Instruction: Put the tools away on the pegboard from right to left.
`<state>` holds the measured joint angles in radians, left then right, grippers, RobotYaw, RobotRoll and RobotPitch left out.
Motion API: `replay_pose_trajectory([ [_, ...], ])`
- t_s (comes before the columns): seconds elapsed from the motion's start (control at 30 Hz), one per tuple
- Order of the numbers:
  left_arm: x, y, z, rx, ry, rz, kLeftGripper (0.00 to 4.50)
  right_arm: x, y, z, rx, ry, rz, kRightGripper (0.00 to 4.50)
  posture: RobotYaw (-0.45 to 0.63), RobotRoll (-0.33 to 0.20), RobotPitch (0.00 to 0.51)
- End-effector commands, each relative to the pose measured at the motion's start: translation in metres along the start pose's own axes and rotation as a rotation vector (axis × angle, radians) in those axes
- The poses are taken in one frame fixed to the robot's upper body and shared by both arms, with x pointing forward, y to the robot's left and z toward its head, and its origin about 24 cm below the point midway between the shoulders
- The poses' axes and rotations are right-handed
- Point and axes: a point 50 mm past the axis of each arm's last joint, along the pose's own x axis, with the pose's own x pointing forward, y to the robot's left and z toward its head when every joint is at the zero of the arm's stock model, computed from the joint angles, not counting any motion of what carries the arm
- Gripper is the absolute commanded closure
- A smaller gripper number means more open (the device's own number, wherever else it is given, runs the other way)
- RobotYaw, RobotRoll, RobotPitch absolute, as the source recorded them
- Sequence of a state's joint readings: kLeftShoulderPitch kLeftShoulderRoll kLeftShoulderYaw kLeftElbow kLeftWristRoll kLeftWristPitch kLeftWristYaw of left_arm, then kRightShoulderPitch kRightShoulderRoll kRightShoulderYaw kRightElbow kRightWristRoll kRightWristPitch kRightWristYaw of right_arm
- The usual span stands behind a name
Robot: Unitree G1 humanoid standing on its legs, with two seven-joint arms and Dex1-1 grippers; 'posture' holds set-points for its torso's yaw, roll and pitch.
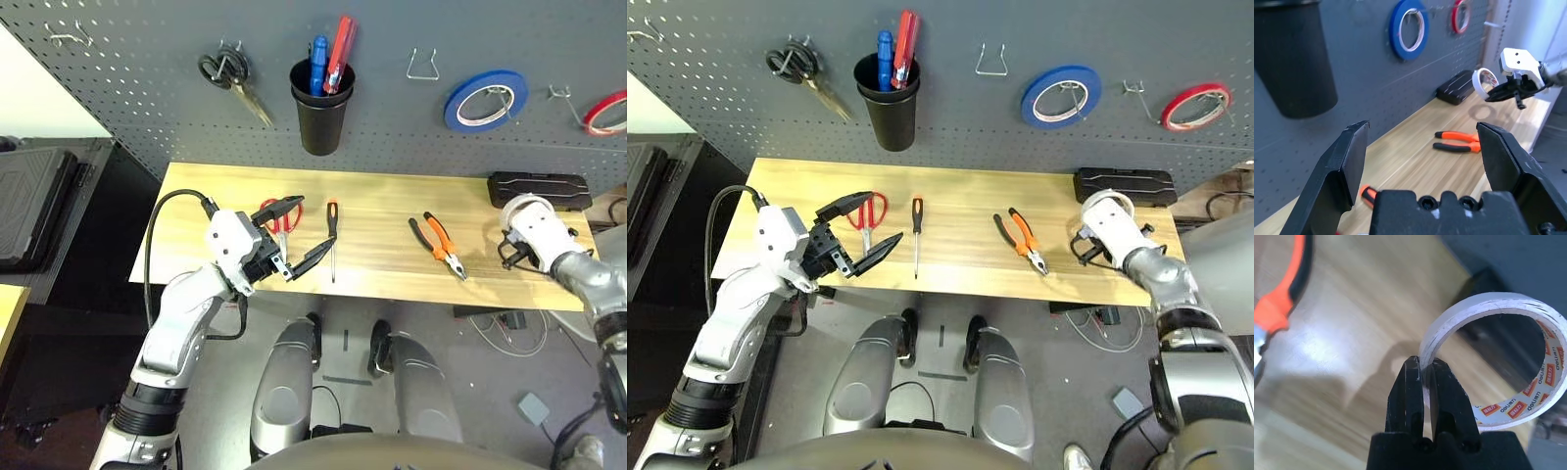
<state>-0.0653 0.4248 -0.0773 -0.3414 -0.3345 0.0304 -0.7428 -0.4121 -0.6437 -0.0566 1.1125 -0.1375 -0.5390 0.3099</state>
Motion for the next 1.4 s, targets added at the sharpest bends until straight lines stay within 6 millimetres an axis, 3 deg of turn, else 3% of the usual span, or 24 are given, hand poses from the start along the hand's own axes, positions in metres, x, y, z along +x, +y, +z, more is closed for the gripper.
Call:
replay_pose_trajectory([
  [0.03,0.002,-0.003,0.013,-0.011,-0.061,-0.035,0.0,-0.01,-0.001,-0.005,0.015,-0.048,-0.119,4.47,0.26,0.0,0.188],
  [0.3,0.007,-0.006,0.022,-0.001,-0.083,-0.11,0.0,-0.026,0.003,0.004,0.046,-0.275,-0.21,4.47,0.24,0.0,0.172],
  [0.77,0.015,-0.003,0.022,0.003,-0.077,-0.156,0.0,-0.014,-0.033,0.056,-0.06,-0.523,-0.262,4.47,0.21,0.0,0.169],
  [1.0,0.016,-0.002,0.023,0.008,-0.07,-0.164,0.0,0.005,-0.043,0.08,-0.052,-0.535,-0.256,4.47,0.2,0.0,0.169],
  [1.4,0.018,0.002,0.02,0.023,-0.038,-0.155,0.0,0.05,-0.051,0.121,0.023,-0.369,-0.204,4.47,0.22,0.0,0.181],
])
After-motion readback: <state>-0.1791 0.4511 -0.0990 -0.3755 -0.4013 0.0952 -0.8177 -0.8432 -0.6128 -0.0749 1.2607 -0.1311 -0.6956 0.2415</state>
